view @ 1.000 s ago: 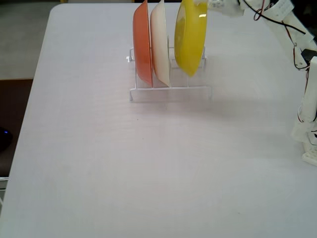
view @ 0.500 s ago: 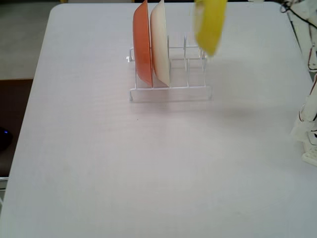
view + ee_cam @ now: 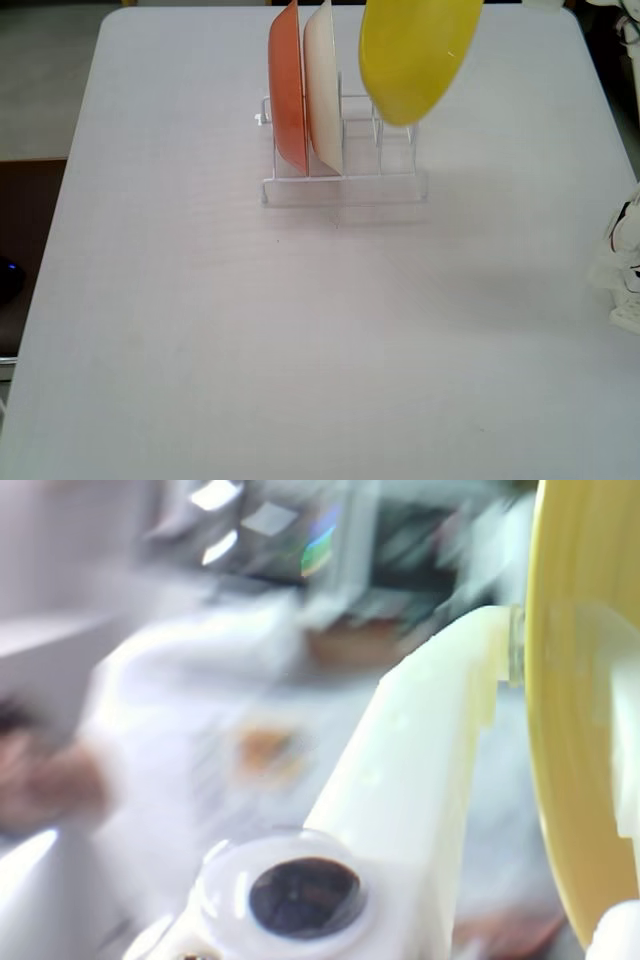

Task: Could you take three plates?

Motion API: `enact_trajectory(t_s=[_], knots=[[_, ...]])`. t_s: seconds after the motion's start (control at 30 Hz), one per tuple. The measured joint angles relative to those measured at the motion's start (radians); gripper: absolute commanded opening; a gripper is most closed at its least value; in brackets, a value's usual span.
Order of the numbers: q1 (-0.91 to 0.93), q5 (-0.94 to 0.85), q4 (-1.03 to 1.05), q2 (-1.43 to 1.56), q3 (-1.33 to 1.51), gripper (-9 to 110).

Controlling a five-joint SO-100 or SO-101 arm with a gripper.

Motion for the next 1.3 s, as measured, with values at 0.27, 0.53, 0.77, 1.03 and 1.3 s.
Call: enact_trajectory(t_s=[0.27,0.53,0.77,1.03,1.3], knots=[[-0.288,0.160,-0.172,0.221,0.287,0],[-0.465,0.193,-0.483,0.259,0.506,0],[-0.522,0.249,-0.672,0.190,0.523,0],[-0.525,0.279,-0.808,0.077,0.525,0],[-0.515,0.281,-0.877,-0.017,0.525,0]])
